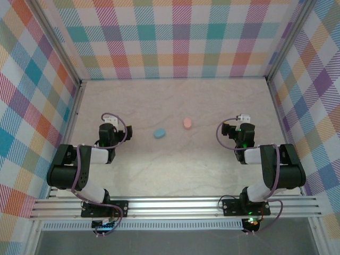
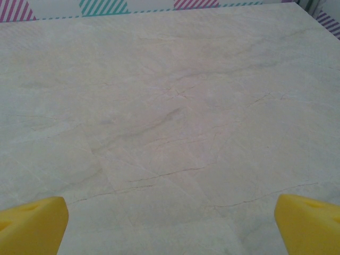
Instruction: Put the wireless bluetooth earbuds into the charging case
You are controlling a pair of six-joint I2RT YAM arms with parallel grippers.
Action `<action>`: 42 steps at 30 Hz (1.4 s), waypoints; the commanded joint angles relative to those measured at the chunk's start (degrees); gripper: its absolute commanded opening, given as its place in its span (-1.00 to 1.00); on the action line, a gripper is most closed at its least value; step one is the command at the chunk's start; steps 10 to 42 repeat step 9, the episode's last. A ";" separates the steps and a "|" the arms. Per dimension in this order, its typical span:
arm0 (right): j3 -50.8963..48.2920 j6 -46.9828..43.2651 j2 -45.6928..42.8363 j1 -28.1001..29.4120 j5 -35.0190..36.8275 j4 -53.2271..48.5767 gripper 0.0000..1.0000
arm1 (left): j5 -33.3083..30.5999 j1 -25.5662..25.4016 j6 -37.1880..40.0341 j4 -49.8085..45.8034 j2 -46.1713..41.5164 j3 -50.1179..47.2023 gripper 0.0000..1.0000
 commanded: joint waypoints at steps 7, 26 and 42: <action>1.44 0.36 0.30 -0.27 -0.86 2.14 0.99 | 0.60 0.32 -0.45 2.42 0.35 0.93 1.00; 1.09 0.44 0.01 -0.33 -0.96 2.38 0.99 | 0.52 0.32 -0.43 2.45 0.35 0.94 1.00; 1.09 0.44 0.01 -0.33 -0.96 2.38 0.99 | 0.52 0.32 -0.43 2.45 0.35 0.94 1.00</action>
